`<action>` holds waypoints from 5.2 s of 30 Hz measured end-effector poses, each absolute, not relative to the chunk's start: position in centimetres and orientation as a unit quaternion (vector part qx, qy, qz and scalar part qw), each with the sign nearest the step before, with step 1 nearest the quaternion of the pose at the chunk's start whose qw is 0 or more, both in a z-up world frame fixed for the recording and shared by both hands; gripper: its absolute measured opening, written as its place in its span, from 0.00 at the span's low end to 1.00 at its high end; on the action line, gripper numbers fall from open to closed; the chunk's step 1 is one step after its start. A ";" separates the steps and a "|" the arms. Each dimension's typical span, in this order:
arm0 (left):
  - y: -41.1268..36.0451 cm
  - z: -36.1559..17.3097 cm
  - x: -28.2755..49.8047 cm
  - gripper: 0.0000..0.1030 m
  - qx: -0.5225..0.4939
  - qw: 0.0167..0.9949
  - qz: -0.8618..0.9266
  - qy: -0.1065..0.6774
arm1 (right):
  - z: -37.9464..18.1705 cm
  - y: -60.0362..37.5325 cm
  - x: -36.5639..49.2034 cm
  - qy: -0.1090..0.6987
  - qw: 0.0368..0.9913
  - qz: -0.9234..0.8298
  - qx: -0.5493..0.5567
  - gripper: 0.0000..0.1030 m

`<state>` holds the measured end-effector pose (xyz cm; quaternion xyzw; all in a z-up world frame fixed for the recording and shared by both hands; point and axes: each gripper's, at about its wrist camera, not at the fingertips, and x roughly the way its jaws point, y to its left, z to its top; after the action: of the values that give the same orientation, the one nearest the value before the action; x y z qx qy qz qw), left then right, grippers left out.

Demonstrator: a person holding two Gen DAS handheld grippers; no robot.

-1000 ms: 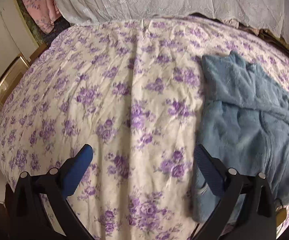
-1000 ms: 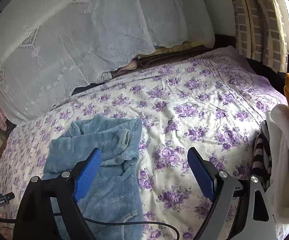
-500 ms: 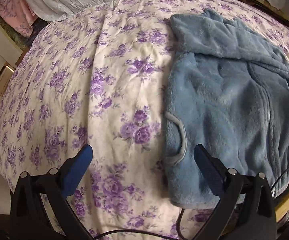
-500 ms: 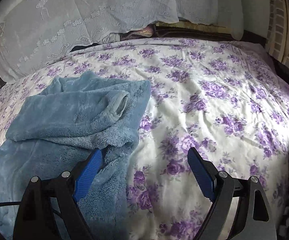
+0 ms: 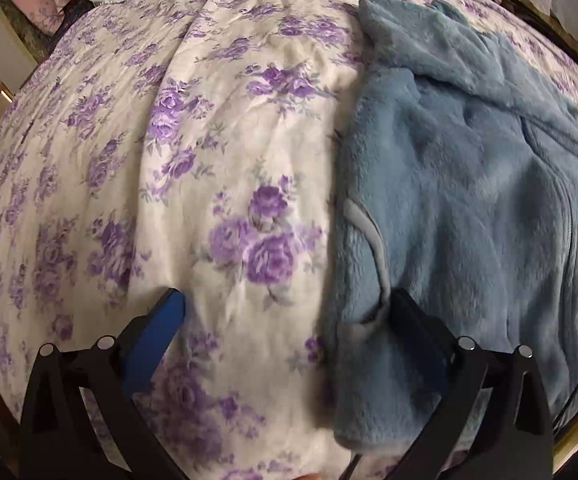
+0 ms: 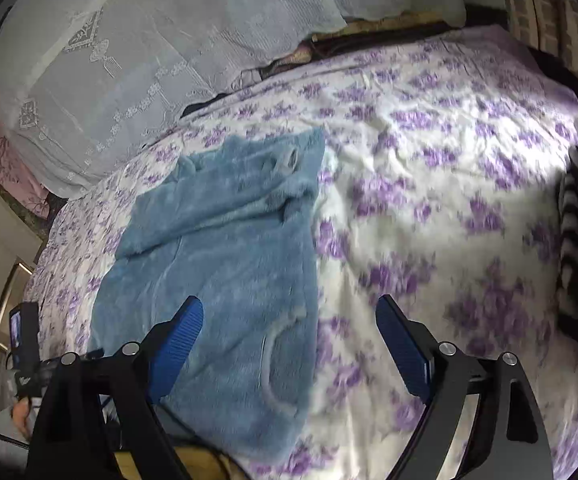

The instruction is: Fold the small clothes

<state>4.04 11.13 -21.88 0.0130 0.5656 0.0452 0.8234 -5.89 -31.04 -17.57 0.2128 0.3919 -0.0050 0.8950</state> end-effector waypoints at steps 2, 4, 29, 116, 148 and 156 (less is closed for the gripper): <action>11.1 -22.2 4.3 0.96 0.014 0.826 0.040 0.563 | -18.6 -30.3 -7.4 0.417 0.879 -0.006 0.230 0.86; 11.1 -22.0 4.4 0.96 0.022 0.828 0.031 0.559 | -19.6 -29.5 -8.4 0.440 0.868 -0.014 0.228 0.86; 11.3 -20.1 0.8 0.95 -0.037 0.788 -0.023 0.615 | -23.3 -29.5 -4.7 0.525 0.806 0.154 0.224 0.87; 7.5 -17.9 1.4 0.15 -0.026 0.827 -0.162 0.538 | -20.9 -27.0 -5.1 0.486 0.843 0.120 0.196 0.18; 3.0 -10.5 10.6 0.14 0.058 0.874 -0.129 0.465 | -12.5 -28.6 3.5 0.375 0.899 0.117 0.195 0.17; 1.8 -10.0 13.5 0.14 0.065 0.876 -0.129 0.461 | -12.2 -29.9 6.2 0.369 0.899 0.096 0.215 0.17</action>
<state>13.47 1.84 -10.02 0.0647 0.4609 -0.1285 0.8757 6.18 -29.92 -12.25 0.2153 0.3687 0.0960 0.8992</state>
